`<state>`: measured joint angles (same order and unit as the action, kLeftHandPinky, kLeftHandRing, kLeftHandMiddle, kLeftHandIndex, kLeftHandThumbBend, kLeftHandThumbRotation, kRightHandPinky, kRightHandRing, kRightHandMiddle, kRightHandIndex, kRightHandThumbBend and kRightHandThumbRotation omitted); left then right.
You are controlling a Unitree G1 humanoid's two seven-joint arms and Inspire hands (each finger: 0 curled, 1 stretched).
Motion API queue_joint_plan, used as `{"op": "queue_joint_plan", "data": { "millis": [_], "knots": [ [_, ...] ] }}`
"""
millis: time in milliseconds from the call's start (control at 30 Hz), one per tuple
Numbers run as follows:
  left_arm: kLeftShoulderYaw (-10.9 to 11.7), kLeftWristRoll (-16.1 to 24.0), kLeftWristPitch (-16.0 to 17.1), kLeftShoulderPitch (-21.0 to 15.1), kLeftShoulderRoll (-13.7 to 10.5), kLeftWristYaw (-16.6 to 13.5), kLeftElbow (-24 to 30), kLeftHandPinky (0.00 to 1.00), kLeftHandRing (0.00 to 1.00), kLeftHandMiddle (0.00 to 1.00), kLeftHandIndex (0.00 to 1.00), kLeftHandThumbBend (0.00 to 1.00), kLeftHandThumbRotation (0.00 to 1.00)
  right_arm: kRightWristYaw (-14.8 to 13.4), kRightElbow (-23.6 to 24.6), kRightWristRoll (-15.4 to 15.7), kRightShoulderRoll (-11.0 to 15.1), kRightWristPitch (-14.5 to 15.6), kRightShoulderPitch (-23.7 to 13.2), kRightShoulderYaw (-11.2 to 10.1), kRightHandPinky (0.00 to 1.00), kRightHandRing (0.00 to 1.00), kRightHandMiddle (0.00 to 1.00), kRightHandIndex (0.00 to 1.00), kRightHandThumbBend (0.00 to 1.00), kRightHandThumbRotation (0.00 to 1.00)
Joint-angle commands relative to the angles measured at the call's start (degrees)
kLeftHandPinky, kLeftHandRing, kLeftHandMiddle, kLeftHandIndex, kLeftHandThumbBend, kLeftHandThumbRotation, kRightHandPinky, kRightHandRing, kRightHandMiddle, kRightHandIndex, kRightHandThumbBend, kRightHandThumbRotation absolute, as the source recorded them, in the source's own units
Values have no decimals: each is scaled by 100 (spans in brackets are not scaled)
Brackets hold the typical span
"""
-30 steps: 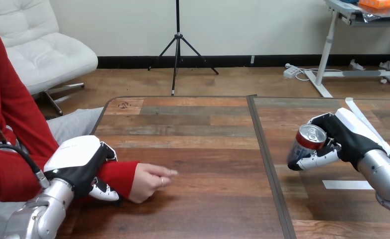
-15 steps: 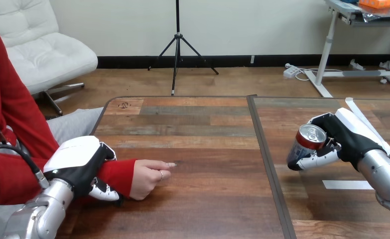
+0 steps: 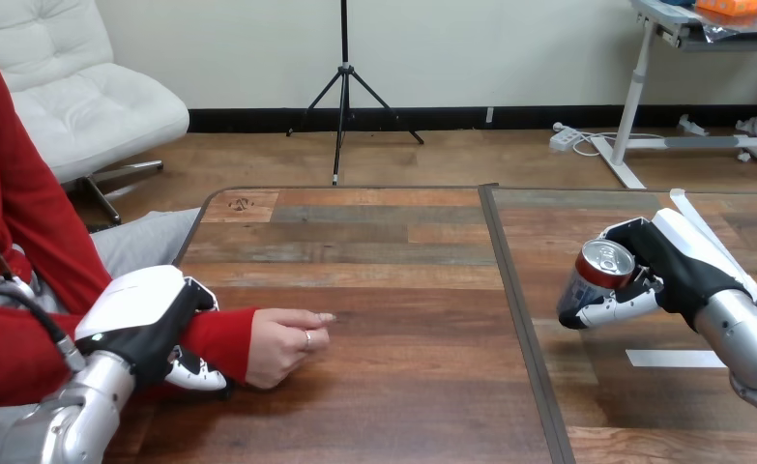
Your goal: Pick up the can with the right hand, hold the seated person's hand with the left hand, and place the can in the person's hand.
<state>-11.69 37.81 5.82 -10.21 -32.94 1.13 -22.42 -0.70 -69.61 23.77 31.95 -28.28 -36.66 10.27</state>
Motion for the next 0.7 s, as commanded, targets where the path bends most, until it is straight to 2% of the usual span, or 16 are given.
{"op": "queue_joint_plan", "data": {
  "millis": [0, 200, 500, 667],
  "knots": [
    [333, -187, 193, -265, -28, -355, 695, 18, 24, 33, 34, 61, 0, -177, 332, -175, -1, -36, -419, -171, 34, 37, 42, 45, 78, 0],
    [408, -173, 283, -211, -59, -485, 891, 19, 26, 33, 35, 63, 0, -197, 356, -206, -50, 4, -441, -170, 35, 38, 43, 46, 78, 0],
    [534, -287, 334, -166, -62, -429, 1224, 21, 28, 34, 36, 62, 0, -253, 458, -198, -166, 123, -501, -152, 37, 39, 44, 46, 77, 0],
    [586, -390, 368, -177, -52, -394, 1377, 22, 29, 35, 37, 61, 0, -279, 501, -207, -228, 29, -529, -153, 35, 37, 43, 46, 77, 0]
  ]
}}
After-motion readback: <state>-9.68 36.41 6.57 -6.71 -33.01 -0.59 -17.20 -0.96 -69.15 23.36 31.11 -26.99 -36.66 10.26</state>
